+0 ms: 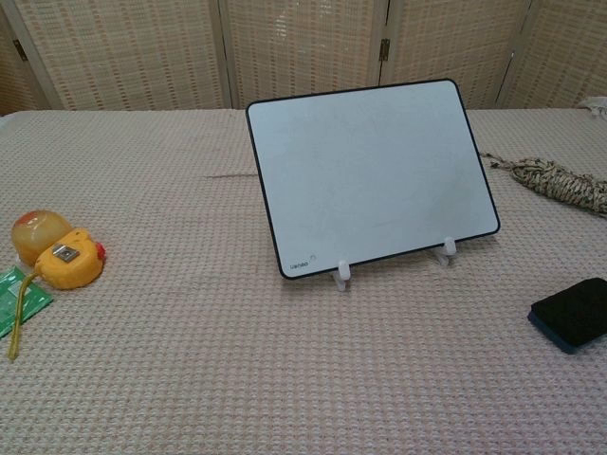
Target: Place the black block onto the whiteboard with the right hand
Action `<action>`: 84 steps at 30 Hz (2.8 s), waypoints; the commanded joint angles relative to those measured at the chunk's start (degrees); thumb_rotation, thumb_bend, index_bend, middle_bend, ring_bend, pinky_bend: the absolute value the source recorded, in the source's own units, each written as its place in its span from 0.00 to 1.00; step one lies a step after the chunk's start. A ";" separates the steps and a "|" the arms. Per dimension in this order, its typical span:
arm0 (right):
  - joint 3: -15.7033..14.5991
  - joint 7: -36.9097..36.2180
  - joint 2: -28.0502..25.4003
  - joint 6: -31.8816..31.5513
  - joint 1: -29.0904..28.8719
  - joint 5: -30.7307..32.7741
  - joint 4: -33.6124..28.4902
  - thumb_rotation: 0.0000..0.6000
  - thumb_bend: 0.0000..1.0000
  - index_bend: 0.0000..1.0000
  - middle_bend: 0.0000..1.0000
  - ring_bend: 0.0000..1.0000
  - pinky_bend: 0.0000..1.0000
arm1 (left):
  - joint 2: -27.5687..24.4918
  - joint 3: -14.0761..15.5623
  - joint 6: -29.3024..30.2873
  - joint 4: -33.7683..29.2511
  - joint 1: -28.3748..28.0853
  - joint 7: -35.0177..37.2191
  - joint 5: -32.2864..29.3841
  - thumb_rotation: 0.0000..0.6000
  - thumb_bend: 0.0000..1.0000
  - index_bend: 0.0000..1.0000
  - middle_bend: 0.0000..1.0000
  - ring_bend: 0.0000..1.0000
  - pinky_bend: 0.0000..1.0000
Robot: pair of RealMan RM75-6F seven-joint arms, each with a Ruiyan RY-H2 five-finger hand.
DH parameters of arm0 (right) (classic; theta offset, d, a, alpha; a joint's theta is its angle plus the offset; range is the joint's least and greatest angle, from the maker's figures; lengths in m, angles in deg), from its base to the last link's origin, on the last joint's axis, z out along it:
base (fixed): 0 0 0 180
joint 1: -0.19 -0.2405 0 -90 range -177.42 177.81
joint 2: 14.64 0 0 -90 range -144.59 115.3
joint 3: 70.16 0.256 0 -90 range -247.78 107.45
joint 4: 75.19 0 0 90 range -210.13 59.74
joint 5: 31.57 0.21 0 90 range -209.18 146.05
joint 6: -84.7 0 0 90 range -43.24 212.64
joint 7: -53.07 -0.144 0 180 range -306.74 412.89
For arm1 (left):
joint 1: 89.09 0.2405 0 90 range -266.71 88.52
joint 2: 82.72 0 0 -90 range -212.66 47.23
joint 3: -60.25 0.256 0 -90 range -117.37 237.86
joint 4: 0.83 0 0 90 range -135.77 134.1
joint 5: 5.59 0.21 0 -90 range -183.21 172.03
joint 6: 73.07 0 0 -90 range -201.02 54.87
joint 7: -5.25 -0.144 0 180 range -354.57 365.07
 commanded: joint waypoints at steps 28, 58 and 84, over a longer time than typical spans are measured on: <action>0.06 13.60 4.85 26.00 -12.63 4.75 2.18 1.00 0.31 0.26 0.00 0.00 0.00 | -0.43 -0.05 -0.70 -0.04 -0.38 1.77 -0.21 1.00 0.24 0.00 0.00 0.00 0.00; 0.17 13.36 12.69 24.46 -13.75 6.46 11.92 1.00 0.31 0.46 0.00 0.00 0.00 | -1.07 0.14 0.02 -0.30 -0.12 3.28 0.38 1.00 0.24 0.00 0.00 0.00 0.00; 13.90 8.82 38.68 2.42 -23.26 -8.99 43.56 1.00 0.31 0.50 0.00 0.00 0.00 | -1.35 0.04 -0.33 -0.14 -0.27 4.04 0.12 1.00 0.24 0.00 0.00 0.00 0.00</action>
